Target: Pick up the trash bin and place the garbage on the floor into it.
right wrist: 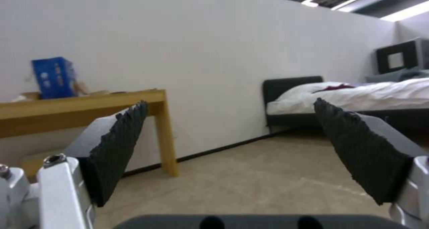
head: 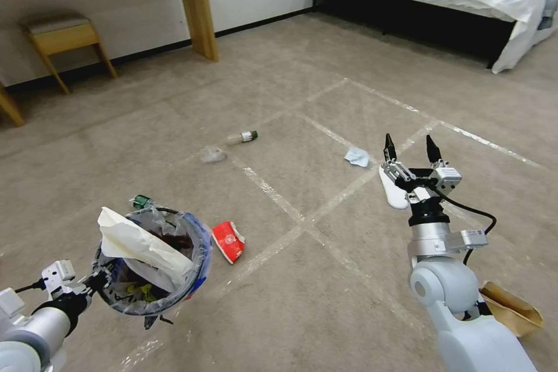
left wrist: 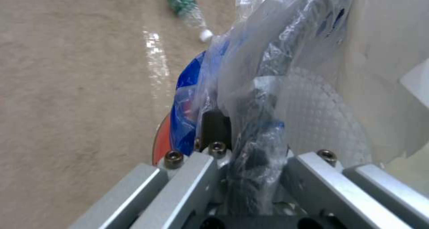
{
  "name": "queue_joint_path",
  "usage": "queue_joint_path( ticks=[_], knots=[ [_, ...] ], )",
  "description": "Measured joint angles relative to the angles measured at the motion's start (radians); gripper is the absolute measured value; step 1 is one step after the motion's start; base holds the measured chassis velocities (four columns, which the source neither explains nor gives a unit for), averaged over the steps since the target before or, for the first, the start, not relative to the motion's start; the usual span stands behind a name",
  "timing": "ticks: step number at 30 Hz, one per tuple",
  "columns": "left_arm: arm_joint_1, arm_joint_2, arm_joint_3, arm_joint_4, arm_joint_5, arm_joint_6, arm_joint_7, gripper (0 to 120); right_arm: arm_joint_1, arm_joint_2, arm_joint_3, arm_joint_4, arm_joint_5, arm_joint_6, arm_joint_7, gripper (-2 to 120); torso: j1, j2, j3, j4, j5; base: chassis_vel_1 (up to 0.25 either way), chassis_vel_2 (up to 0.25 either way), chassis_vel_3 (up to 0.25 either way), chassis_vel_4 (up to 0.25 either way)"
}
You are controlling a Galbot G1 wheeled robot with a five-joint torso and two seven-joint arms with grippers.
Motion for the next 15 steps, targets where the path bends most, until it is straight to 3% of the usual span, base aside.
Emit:
queue_joint_path(
  ticks=[15],
  knots=[
    [0.005, -0.006, -0.001, 0.002, 0.006, 0.000, 0.000, 1, -0.003, 0.012, -0.005, -0.025, -0.011, 0.021, -0.015, 99, 0.000, 0.000, 0.000, 0.0004, 0.0000, 0.098, 0.102, 0.103, 0.100]
  ],
)
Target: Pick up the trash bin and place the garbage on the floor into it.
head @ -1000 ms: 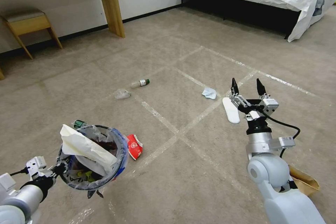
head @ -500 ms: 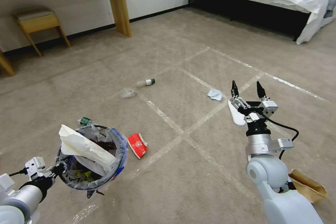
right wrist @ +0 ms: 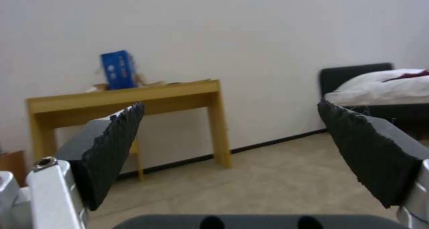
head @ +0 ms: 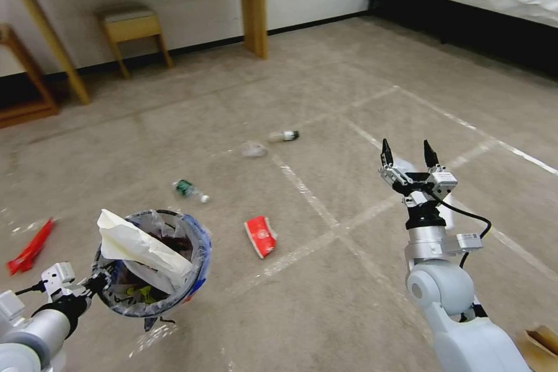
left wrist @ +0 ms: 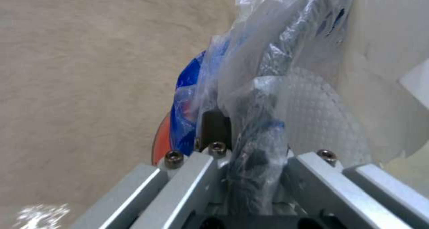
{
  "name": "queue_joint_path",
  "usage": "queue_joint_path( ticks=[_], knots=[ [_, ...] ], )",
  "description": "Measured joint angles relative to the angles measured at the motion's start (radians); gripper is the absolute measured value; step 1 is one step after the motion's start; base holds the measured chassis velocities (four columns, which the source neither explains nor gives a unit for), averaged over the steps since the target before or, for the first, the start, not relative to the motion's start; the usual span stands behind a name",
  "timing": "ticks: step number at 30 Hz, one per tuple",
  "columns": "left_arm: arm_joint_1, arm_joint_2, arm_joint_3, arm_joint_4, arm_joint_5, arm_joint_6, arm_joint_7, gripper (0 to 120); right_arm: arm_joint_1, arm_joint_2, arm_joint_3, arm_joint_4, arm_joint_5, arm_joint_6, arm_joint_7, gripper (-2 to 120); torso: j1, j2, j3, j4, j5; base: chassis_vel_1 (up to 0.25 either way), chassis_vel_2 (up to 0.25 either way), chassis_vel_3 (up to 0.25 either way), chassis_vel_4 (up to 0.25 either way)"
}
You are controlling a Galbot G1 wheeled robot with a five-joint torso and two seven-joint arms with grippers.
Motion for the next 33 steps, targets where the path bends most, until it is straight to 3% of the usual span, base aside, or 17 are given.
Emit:
queue_joint_path(
  ticks=[33],
  knots=[
    [-0.010, -0.005, -0.004, 0.018, 0.022, -0.005, -0.001, 1, 0.030, 0.007, -0.019, -0.053, -0.037, 0.013, -0.023, 100, 0.000, 0.000, 0.000, -0.0003, 0.0000, 0.011, 0.011, 0.009, 0.012]
  ],
)
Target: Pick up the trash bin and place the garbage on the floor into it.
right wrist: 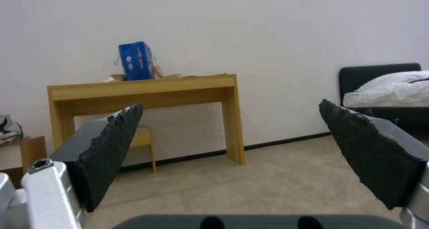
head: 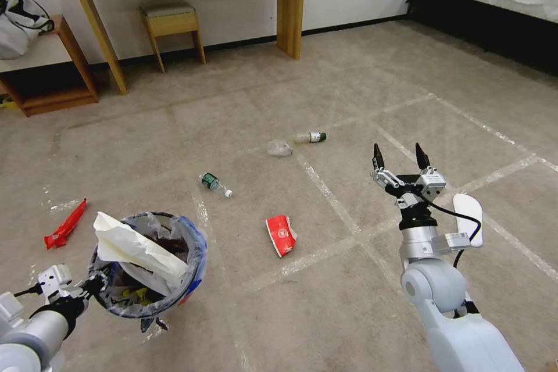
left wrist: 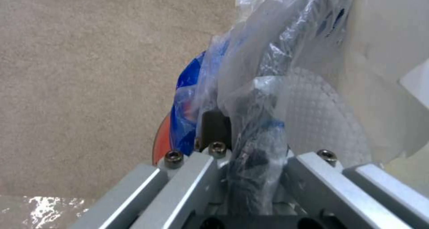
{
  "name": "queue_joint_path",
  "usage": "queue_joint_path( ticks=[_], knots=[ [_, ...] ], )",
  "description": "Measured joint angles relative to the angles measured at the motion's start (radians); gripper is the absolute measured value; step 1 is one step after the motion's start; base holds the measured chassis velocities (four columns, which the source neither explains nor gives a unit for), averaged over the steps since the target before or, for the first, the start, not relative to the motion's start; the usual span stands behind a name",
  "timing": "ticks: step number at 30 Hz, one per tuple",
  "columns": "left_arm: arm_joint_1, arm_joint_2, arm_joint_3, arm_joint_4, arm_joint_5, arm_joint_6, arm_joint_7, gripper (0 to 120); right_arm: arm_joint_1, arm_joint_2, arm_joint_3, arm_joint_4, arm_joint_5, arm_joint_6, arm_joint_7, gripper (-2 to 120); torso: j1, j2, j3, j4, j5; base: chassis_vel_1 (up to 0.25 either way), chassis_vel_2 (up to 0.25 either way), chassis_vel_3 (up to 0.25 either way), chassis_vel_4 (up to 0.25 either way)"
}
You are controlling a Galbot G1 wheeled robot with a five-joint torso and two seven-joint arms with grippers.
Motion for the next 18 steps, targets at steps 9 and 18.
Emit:
queue_joint_path(
  ticks=[9, 18],
  knots=[
    [0.004, -0.003, -0.004, -0.002, 0.000, 0.000, 0.000, 1, 0.004, 0.007, -0.011, -0.005, -0.005, 0.002, -0.004, 100, 0.000, 0.000, 0.000, 0.0001, 0.0000, -0.059, 0.060, 0.065, -0.063],
    [0.001, -0.006, -0.003, -0.003, 0.000, 0.000, 0.000, 1, 0.008, 0.007, -0.016, -0.013, -0.007, 0.004, -0.004, 100, 0.000, 0.000, 0.000, 0.0000, 0.0000, -0.120, 0.115, 0.114, -0.113]
  ],
)
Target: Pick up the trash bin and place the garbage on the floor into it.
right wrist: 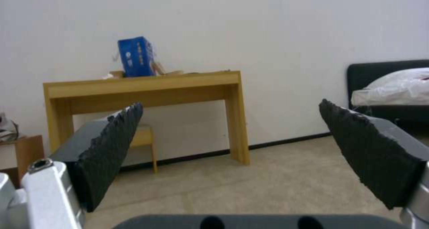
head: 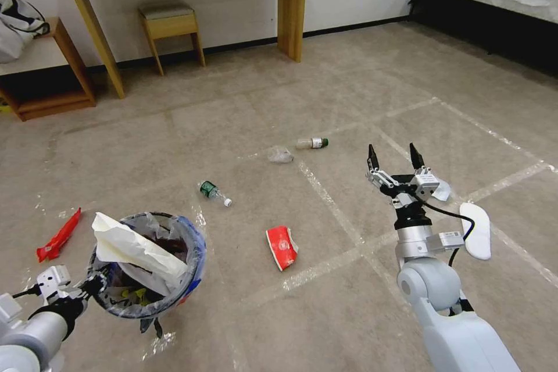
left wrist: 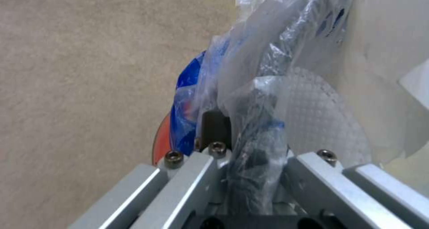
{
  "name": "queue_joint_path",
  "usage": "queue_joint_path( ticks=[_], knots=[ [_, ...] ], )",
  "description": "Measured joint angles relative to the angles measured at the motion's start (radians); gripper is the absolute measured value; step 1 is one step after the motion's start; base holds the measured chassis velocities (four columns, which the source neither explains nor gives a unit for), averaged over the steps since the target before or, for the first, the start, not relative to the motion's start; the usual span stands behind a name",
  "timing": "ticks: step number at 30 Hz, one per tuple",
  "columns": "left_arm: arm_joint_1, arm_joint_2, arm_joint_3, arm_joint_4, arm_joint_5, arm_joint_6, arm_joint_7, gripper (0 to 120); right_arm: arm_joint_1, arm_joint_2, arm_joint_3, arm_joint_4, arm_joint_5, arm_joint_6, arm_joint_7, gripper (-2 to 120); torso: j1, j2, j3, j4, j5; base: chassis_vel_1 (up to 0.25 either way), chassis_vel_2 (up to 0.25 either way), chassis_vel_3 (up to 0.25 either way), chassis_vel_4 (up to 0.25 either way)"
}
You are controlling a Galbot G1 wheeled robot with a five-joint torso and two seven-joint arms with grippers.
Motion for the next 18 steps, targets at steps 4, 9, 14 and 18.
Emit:
queue_joint_path(
  ticks=[4, 9, 14, 18],
  knots=[
    [0.000, 0.000, 0.000, 0.002, 0.000, 0.000, 0.000, 1, 0.000, 0.001, -0.001, -0.003, -0.002, 0.003, -0.001, 100, 0.000, 0.000, 0.000, 0.0000, 0.0000, -0.102, 0.095, 0.087, -0.092],
    [-0.001, 0.002, 0.000, 0.004, 0.000, 0.000, 0.000, 1, 0.000, 0.003, -0.004, -0.006, -0.003, 0.005, -0.001, 100, 0.000, 0.000, 0.000, 0.0000, 0.0000, -0.083, 0.090, 0.079, -0.098],
    [-0.001, 0.003, 0.000, 0.006, -0.001, 0.000, 0.000, 1, 0.000, 0.006, -0.007, -0.009, -0.006, 0.006, -0.001, 100, 0.000, 0.000, 0.000, 0.0000, 0.0001, -0.081, 0.091, 0.086, -0.092],
    [-0.001, 0.003, 0.000, 0.007, -0.001, 0.000, 0.000, 1, 0.000, 0.006, -0.008, -0.010, -0.009, 0.006, -0.001, 100, 0.000, 0.000, 0.000, 0.0000, -0.0001, -0.078, 0.094, 0.079, -0.094]
  ],
)
